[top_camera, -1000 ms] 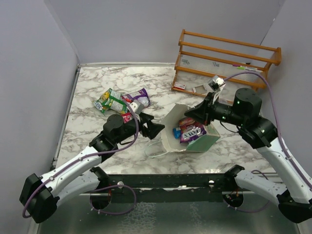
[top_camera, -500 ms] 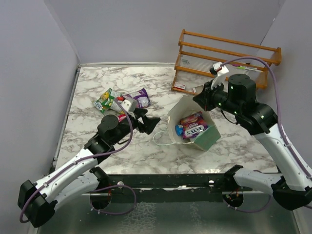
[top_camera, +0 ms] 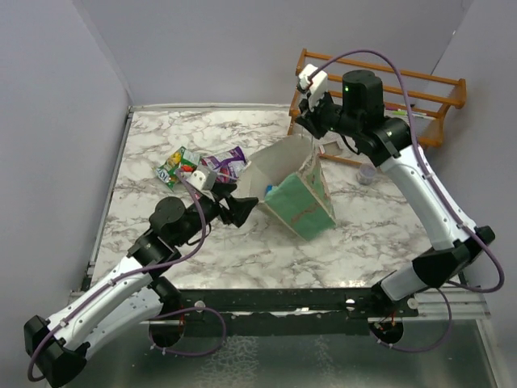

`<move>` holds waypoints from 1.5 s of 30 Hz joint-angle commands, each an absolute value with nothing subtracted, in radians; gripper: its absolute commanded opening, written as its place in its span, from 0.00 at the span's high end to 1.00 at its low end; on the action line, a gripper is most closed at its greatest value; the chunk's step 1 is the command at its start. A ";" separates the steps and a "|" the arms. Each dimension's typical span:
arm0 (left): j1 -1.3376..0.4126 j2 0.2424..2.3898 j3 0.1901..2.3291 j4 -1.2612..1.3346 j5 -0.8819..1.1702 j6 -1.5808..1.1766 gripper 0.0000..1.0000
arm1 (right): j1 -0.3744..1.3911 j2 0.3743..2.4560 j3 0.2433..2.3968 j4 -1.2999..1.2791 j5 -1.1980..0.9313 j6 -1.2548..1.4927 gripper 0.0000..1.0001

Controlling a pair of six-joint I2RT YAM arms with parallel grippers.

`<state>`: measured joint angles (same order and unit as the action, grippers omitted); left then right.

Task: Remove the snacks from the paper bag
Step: Adjust the paper bag at the center of the board.

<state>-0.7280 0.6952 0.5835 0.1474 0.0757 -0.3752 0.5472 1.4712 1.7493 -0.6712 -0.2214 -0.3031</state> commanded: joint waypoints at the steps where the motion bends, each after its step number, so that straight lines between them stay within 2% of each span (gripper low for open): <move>1: -0.732 0.643 0.623 0.098 0.041 -0.371 0.19 | 0.455 1.566 1.923 -0.606 -0.439 -0.504 0.98; 7: -0.732 0.584 0.652 0.024 0.004 -0.340 0.19 | 0.311 1.648 2.019 -0.626 -0.630 -0.567 0.98; 14: -0.732 0.570 0.696 -0.025 -0.030 -0.319 0.18 | 0.127 1.619 1.965 -0.583 -0.827 -0.584 0.98; 17: -0.731 0.582 0.715 -0.028 -0.018 -0.307 0.18 | 0.118 1.633 1.951 -0.569 -0.906 -0.541 0.98; 21: -0.731 0.601 0.721 -0.019 -0.024 -0.306 0.18 | 0.136 1.631 1.814 -0.406 -1.196 -0.271 0.98; 23: -0.731 0.600 0.707 -0.003 -0.033 -0.324 0.18 | 0.179 1.624 1.718 -0.281 -1.383 -0.132 0.98; 24: -0.731 0.598 0.699 0.006 -0.032 -0.338 0.18 | 0.215 1.609 1.674 -0.246 -1.411 -0.106 0.98; 28: -0.732 0.589 0.672 0.025 0.005 -0.363 0.18 | 0.356 1.483 1.484 -0.256 -1.298 -0.135 0.98; 34: -0.732 0.615 0.640 0.084 0.143 -0.343 0.21 | 0.376 1.295 1.129 -0.095 -1.298 0.011 0.98; 37: -0.733 0.645 0.605 0.173 0.219 -0.354 0.23 | 0.375 1.225 1.082 -0.081 -1.179 0.050 0.98; 40: -0.743 0.689 0.573 0.245 0.226 -0.368 0.28 | 0.376 1.202 1.082 -0.075 -1.149 0.053 0.98; 45: -0.828 0.750 0.527 0.305 0.126 -0.351 0.36 | 0.376 1.218 1.109 -0.121 -1.074 0.043 0.98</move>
<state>-0.7620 0.7242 0.5644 0.1947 0.1669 -0.3546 0.3794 1.2148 1.0840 -0.1284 -1.1744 0.0235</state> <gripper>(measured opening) 0.667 0.020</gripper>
